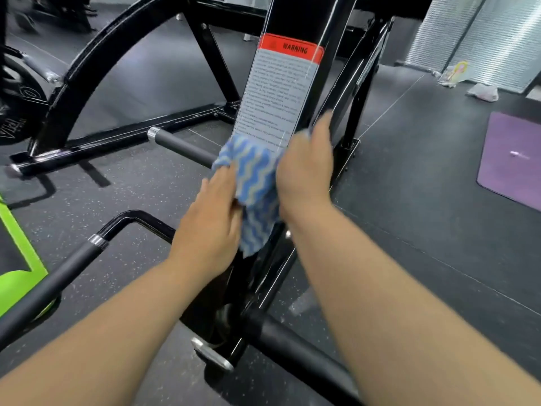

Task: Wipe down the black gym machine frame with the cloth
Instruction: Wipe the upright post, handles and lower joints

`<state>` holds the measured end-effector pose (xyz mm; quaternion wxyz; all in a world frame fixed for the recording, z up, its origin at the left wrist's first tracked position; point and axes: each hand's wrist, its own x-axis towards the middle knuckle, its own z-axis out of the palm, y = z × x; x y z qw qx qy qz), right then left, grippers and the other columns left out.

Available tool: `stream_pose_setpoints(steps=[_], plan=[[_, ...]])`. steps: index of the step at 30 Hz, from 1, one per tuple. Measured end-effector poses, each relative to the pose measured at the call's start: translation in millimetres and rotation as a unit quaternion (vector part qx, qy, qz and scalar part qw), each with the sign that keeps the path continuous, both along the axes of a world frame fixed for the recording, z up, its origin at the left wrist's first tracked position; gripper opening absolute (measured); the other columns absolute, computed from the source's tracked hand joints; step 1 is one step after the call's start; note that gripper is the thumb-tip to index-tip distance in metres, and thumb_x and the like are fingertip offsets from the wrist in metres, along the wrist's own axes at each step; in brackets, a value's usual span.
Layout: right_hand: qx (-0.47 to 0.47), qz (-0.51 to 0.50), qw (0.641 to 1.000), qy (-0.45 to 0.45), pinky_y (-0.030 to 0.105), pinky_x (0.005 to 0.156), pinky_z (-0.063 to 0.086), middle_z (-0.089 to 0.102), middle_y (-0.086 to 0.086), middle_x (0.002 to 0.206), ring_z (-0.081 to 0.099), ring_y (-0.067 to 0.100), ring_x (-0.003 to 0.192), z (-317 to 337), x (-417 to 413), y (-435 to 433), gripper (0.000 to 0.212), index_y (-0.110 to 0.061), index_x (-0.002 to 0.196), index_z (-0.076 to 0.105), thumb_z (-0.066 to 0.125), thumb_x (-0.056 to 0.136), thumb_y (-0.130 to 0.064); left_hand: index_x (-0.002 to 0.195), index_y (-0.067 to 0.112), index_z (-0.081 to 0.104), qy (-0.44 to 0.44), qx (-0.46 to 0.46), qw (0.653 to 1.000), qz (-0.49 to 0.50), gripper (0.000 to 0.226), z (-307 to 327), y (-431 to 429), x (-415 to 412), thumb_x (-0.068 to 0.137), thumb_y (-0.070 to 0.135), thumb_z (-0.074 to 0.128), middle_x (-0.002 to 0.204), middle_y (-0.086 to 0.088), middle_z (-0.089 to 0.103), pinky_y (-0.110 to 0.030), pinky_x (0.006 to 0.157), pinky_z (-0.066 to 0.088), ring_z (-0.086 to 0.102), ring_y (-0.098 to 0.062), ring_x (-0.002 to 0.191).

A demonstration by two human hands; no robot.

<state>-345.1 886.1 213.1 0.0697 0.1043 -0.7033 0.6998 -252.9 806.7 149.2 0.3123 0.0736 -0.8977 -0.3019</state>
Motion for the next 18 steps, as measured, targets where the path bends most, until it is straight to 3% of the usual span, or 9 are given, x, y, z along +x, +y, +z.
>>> stream_pose_setpoints(steps=[3, 6, 8, 10, 12, 15, 17, 18], plan=[[-0.044, -0.028, 0.997, 0.049, 0.029, 0.110, 0.029, 0.038, 0.003, 0.151, 0.039, 0.015, 0.132, 41.4, -18.7, -5.1, 0.060, -0.014, 0.154, 0.010, 0.032, 0.098, -0.013, 0.139, 0.017, 0.041, 0.064, -0.017, 0.998, -0.001, 0.042, 30.4, 1.0, -32.0, 0.097, 0.012, 0.041, 0.140, -0.001, 0.041, -0.022, 0.087, 0.032, 0.038, -0.019, 0.119], [-0.031, -0.021, 0.999, 0.033, 0.025, 0.115, 0.017, 0.020, 0.006, 0.159, 0.021, 0.014, 0.143, 13.0, -14.8, -10.9, 0.058, -0.005, 0.152, 0.019, 0.032, 0.098, -0.022, 0.136, 0.011, 0.045, 0.067, 0.022, 0.997, 0.027, 0.043, 29.6, 2.5, -42.6, 0.094, 0.009, 0.043, 0.137, -0.005, 0.047, 0.000, 0.076, 0.026, 0.038, -0.014, 0.111], [-0.063, 0.030, 0.997, -0.017, 0.035, 0.120, 0.016, 0.022, 0.007, 0.159, 0.022, 0.016, 0.145, -28.0, 5.5, -12.7, 0.077, -0.012, 0.153, 0.018, 0.036, 0.083, -0.040, 0.136, 0.014, 0.045, 0.041, 0.051, 0.997, 0.039, 0.042, 12.6, -0.3, -30.2, 0.094, 0.012, 0.045, 0.132, -0.002, 0.050, -0.012, 0.081, 0.034, 0.045, -0.020, 0.112], [-0.075, 0.086, 0.991, -0.074, 0.042, 0.119, 0.021, 0.022, 0.000, 0.159, 0.025, 0.014, 0.144, -55.9, 23.8, -11.9, 0.096, -0.022, 0.154, 0.010, 0.037, 0.066, -0.050, 0.130, 0.007, 0.052, 0.008, 0.031, 0.998, 0.060, 0.040, -4.2, -4.5, -16.9, 0.091, 0.012, 0.042, 0.125, -0.018, 0.052, -0.040, 0.092, 0.042, 0.052, -0.037, 0.108], [-0.067, 0.118, 0.984, -0.115, 0.041, 0.119, 0.020, 0.019, -0.004, 0.159, 0.022, 0.011, 0.144, -61.8, 26.8, -10.5, 0.104, -0.023, 0.154, 0.007, 0.038, 0.059, -0.052, 0.120, -0.001, 0.057, -0.015, -0.011, 0.998, 0.066, 0.041, -15.6, -8.3, -10.9, 0.084, 0.009, 0.039, 0.115, -0.029, 0.053, -0.062, 0.086, 0.045, 0.055, -0.045, 0.098], [-0.034, 0.132, 0.981, -0.139, 0.044, 0.120, 0.015, 0.023, -0.010, 0.155, 0.020, 0.009, 0.142, -38.6, 15.6, -4.9, 0.098, -0.027, 0.150, 0.021, 0.036, 0.056, -0.051, 0.116, -0.004, 0.057, -0.075, -0.056, 0.992, 0.080, 0.041, -18.5, -4.6, -9.9, 0.086, 0.010, 0.032, 0.114, -0.028, 0.052, -0.062, 0.089, 0.040, 0.042, -0.040, 0.101], [-0.051, 0.128, 0.986, -0.092, 0.044, 0.120, 0.014, 0.028, -0.012, 0.132, 0.024, 0.005, 0.126, -4.3, 7.9, -5.2, 0.068, -0.030, 0.122, 0.040, 0.032, 0.059, -0.053, 0.109, 0.002, 0.055, -0.087, -0.063, 0.990, 0.088, 0.029, -14.0, -5.9, -9.6, 0.091, 0.016, 0.037, 0.100, -0.021, 0.051, -0.049, 0.081, 0.039, 0.045, -0.039, 0.094], [-0.060, 0.120, 0.989, -0.066, 0.043, 0.120, 0.013, 0.027, -0.010, 0.128, 0.023, 0.006, 0.122, 8.1, 4.2, -3.9, 0.058, -0.021, 0.110, 0.038, 0.031, 0.062, -0.053, 0.108, 0.006, 0.051, -0.069, -0.060, 0.992, 0.087, 0.022, -11.9, -3.4, -9.1, 0.093, 0.020, 0.042, 0.094, -0.014, 0.049, -0.041, 0.073, 0.036, 0.047, -0.034, 0.088]])
